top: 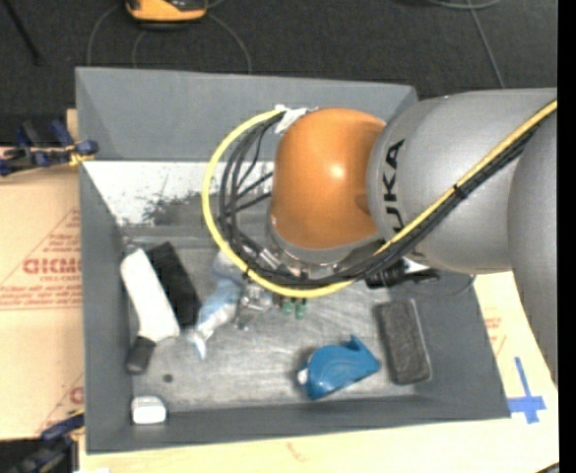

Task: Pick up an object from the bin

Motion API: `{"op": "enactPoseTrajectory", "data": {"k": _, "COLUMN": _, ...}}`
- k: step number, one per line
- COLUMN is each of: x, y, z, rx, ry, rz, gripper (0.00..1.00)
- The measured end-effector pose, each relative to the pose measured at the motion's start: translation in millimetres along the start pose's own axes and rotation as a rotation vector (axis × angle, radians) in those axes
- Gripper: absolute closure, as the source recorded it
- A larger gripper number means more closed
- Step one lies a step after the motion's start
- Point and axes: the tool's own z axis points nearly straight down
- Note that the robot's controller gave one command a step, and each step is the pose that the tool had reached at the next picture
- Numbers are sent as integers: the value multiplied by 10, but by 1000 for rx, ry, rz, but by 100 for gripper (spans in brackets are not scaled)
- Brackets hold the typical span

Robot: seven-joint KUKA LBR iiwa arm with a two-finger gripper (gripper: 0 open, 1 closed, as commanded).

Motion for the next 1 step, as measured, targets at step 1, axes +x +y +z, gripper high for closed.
{"op": "enactPoseTrajectory", "data": {"k": 1, "x": -168, "y": 149, "z": -523, "rx": 2, "ry": 5, "rz": 17, "gripper": 100}}
